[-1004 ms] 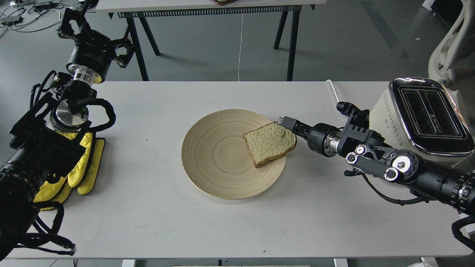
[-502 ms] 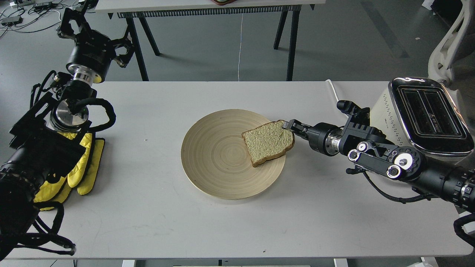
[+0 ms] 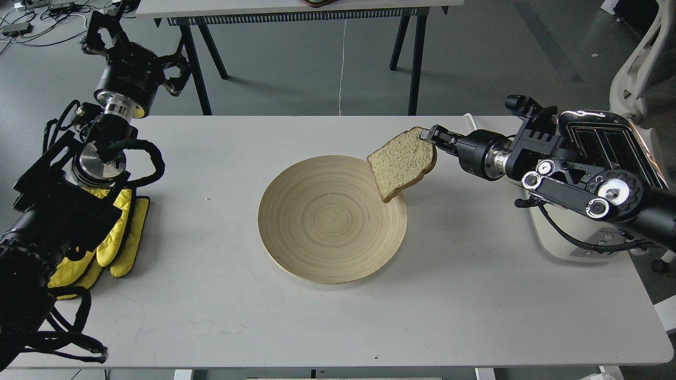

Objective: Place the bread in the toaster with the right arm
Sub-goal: 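Carry the held bread up and over the toaster slots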

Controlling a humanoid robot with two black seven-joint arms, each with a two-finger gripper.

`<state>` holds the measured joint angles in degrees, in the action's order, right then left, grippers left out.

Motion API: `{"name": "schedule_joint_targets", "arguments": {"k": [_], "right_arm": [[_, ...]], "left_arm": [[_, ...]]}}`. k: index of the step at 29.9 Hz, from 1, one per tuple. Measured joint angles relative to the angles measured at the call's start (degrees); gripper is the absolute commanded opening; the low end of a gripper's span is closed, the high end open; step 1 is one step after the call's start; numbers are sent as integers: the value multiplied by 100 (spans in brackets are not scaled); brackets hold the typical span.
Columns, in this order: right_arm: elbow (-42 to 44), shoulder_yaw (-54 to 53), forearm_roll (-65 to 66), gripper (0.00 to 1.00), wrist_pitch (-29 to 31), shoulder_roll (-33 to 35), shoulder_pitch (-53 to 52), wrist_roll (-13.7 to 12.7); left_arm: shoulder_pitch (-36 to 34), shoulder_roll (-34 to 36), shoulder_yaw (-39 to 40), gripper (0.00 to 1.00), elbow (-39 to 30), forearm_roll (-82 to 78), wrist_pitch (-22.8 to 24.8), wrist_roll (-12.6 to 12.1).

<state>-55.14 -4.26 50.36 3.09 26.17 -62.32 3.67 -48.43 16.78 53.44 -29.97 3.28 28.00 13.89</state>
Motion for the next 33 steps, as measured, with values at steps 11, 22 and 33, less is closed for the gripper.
{"name": "schedule_joint_targets", "arguments": {"k": [11, 22, 33], "right_arm": [[-412, 17, 78, 0, -13, 1255, -1274, -416], [-1492, 151, 1246, 0, 273, 3028, -1859, -1150], [-2229, 284, 2026, 0, 678, 3960, -1771, -1278]], "left_arm": [[0, 0, 0, 100, 0, -3, 0, 0], [9, 0, 0, 100, -6, -3, 0, 0], [7, -1, 0, 100, -21, -3, 0, 0]]}}
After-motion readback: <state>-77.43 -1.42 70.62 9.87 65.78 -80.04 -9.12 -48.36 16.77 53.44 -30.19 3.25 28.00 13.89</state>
